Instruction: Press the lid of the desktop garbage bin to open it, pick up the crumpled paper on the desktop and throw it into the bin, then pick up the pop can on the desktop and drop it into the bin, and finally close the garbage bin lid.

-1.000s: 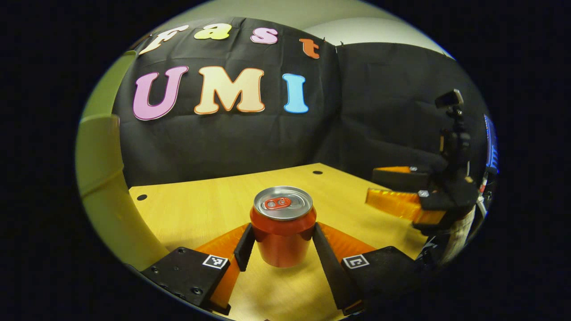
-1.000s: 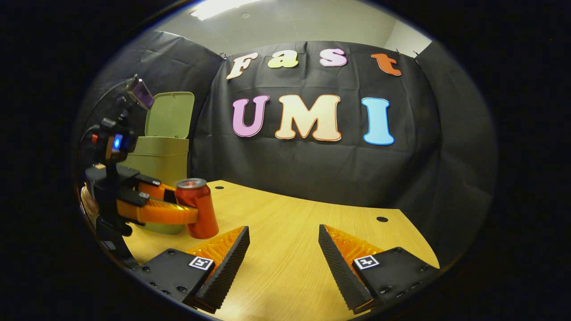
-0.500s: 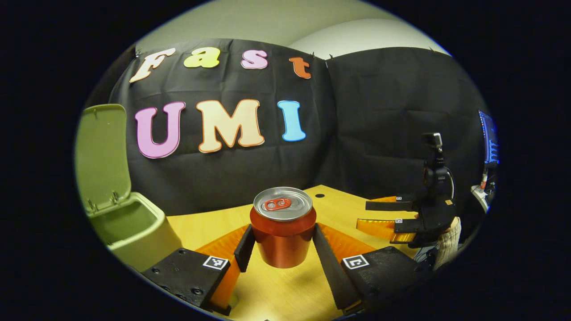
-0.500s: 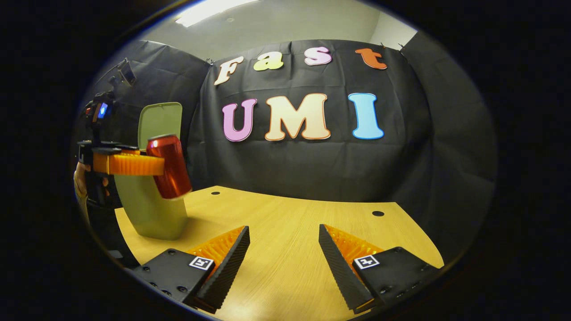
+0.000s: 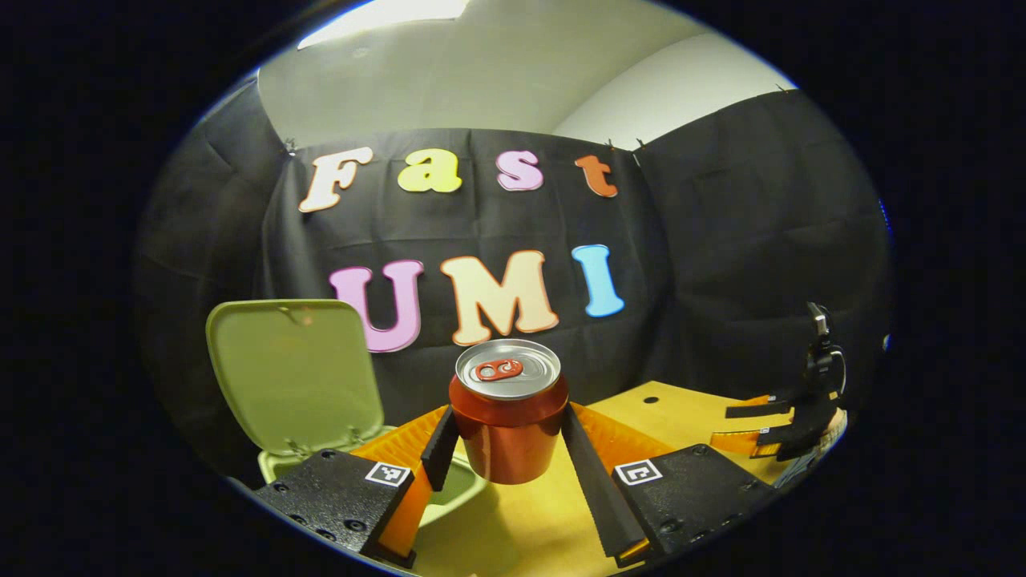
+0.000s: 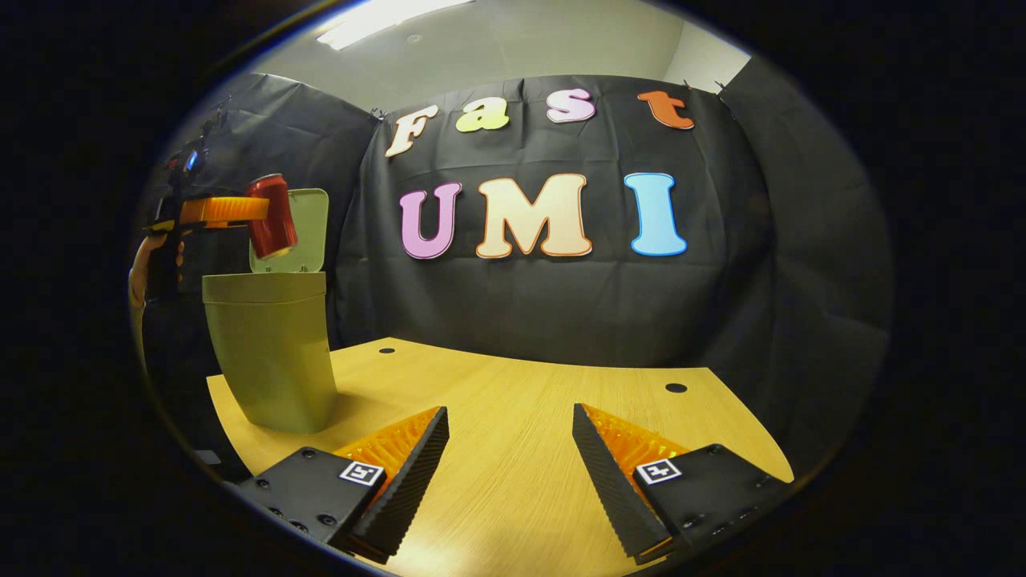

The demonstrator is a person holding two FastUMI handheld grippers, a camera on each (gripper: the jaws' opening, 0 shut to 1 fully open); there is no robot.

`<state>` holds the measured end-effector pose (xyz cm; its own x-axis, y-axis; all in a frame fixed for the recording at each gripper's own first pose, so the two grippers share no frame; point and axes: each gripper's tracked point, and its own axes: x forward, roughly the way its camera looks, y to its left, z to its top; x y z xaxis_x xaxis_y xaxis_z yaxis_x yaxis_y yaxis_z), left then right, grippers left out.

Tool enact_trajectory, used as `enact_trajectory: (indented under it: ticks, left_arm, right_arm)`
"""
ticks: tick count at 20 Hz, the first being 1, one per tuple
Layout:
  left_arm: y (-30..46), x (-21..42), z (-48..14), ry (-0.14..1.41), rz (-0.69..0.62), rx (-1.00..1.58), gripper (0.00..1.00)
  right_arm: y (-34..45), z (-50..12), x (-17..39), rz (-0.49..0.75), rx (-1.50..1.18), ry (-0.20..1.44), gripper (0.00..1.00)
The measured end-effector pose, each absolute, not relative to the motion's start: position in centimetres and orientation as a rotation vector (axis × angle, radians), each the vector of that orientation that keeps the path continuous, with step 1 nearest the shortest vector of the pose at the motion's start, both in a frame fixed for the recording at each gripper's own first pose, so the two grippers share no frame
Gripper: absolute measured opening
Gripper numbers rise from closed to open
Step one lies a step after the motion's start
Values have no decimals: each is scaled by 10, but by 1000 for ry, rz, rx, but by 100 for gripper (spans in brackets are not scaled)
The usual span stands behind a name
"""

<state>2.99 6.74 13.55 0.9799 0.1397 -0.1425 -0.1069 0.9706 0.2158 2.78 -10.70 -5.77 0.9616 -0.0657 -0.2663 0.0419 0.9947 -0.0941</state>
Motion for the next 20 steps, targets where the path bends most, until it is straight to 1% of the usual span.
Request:
enact_trajectory:
  ticks: [4,5,6,9,12,15,19,20]
  left_arm:
    - [107,12,162,125,221,216,77]
    - [117,9,163,134,245,222,77]
    - [129,4,163,146,271,231,77]
    - [156,-9,156,184,336,235,77]
    - [173,-18,136,252,365,196,77]
    - [181,-20,119,306,368,160,77]
    - [188,-19,116,326,388,155,78]
    - [189,-18,117,323,391,160,79]
  right_arm:
    - [-106,-54,27,-49,-75,267,98]
    - [-107,-53,27,-50,-77,263,100]
    - [-108,-53,26,-51,-76,262,98]
    - [-107,-52,25,-49,-72,261,98]
    - [-110,-49,22,-58,-82,254,98]
    - [-111,-48,22,-59,-75,249,98]
    - [-111,-51,23,-61,-80,258,100]
    - [-109,-52,23,-58,-82,262,98]
